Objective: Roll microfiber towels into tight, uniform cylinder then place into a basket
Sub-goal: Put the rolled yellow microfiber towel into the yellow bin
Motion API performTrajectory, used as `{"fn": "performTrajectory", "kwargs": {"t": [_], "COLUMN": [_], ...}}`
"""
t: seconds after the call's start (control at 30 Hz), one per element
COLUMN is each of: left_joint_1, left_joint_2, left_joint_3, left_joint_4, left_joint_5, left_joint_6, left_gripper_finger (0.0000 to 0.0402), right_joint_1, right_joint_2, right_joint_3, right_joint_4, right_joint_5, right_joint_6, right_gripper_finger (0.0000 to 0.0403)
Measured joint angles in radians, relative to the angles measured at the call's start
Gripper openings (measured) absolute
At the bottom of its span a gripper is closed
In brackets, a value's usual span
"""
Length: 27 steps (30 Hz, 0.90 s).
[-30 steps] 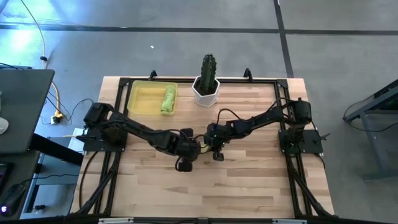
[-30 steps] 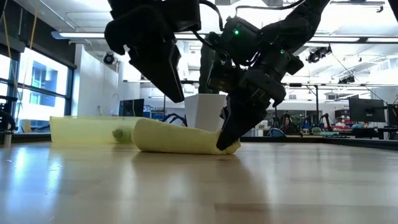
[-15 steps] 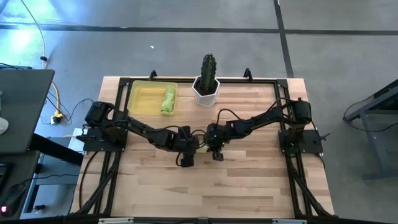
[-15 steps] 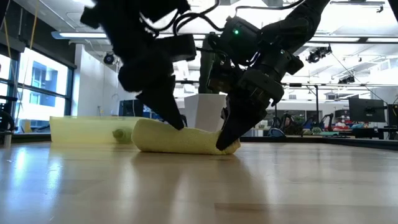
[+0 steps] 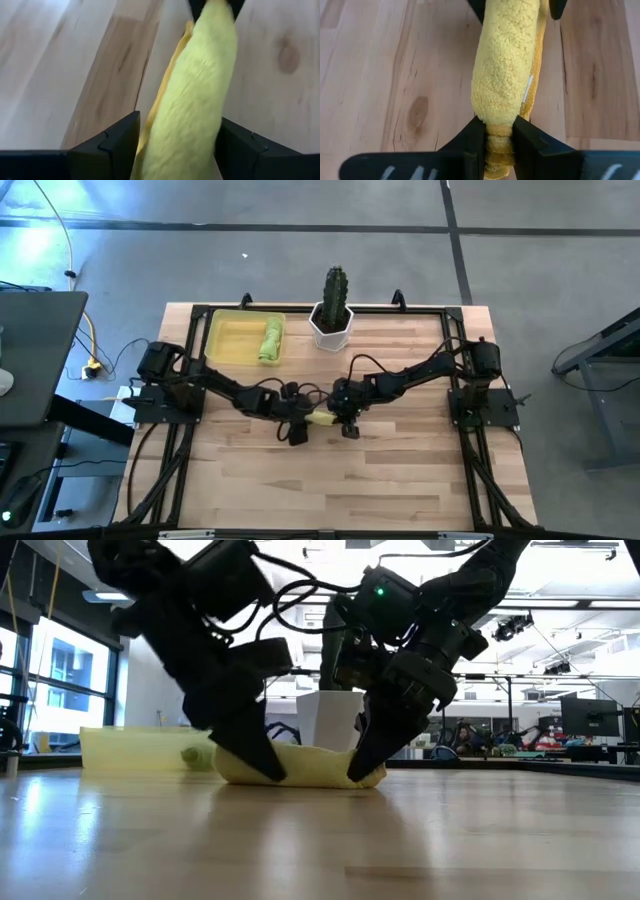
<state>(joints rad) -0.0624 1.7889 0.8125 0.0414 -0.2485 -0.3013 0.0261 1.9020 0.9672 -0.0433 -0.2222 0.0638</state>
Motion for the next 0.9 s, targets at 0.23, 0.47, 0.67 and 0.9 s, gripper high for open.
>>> {"fn": "performTrajectory", "kwargs": {"t": [0.23, 0.47, 0.67, 0.9], "left_joint_1": [0.003, 0.004, 0.003, 0.013], "left_joint_2": [-0.003, -0.003, -0.003, -0.004], "left_joint_3": [-0.047, -0.050, -0.049, -0.052], "left_joint_4": [0.029, 0.045, 0.045, 0.080], "left_joint_5": [-0.020, -0.009, 0.002, 0.010], "left_joint_6": [-0.087, -0.088, -0.104, -0.148], "left_gripper_finger": [0.0200, 0.0105, 0.0015, 0.0014], "right_joint_1": [0.000, 0.000, -0.024, -0.081], "right_joint_2": [0.000, 0.000, -0.069, -0.252], "right_joint_3": [0.000, 0.000, -0.004, -0.004], "right_joint_4": [0.002, 0.003, -0.078, -0.299], "right_joint_5": [0.000, -0.001, 0.016, 0.012], "right_joint_6": [-0.045, -0.126, -0.143, -0.181], "right_gripper_finger": [0.0057, 0.0100, 0.0132, 0.0133]}}
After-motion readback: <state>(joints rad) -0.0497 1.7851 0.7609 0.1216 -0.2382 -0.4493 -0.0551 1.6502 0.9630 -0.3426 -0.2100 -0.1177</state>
